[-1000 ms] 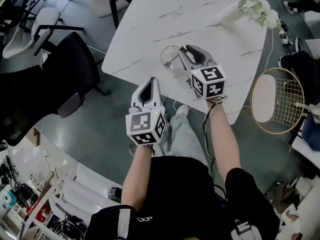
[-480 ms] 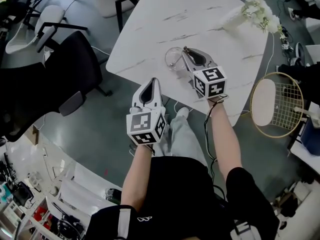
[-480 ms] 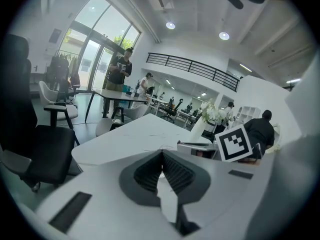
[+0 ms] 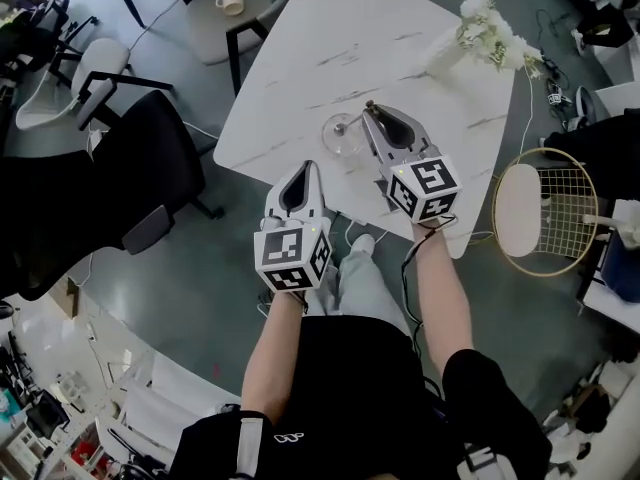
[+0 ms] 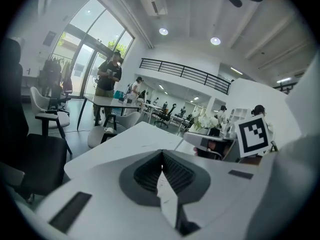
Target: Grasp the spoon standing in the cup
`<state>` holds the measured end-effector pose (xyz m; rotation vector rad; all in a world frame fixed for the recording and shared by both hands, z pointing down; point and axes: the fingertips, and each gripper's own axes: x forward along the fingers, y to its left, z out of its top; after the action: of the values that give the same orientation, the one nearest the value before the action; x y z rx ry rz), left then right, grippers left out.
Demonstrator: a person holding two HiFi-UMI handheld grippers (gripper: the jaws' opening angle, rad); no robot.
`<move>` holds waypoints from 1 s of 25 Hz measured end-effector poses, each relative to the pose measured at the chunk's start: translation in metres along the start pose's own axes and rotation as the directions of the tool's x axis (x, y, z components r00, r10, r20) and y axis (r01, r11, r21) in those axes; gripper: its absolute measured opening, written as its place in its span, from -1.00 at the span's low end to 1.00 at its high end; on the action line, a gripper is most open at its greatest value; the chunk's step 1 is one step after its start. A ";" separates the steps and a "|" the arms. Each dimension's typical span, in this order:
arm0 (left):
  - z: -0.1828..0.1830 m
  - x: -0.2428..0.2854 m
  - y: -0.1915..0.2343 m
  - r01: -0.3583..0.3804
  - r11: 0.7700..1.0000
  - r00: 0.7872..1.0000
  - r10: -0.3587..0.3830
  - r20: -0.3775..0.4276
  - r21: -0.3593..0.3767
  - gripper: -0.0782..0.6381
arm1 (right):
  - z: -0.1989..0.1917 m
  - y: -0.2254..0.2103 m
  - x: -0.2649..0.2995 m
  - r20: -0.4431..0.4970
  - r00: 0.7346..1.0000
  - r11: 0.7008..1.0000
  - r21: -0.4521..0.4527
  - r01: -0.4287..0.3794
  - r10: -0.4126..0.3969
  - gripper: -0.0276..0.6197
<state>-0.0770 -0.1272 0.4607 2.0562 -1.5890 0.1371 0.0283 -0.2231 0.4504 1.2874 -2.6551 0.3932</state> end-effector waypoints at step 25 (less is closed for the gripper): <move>0.173 -0.008 -0.093 0.123 0.947 0.899 -0.233 0.370 0.297 -0.74 | 0.139 0.003 -0.118 0.336 0.924 0.973 -0.071 0.218 -0.183 -0.75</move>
<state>-0.0344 -0.1858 0.2777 2.5610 -1.6719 -0.1603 0.0940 -0.1753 0.2871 1.6997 -2.7138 0.0053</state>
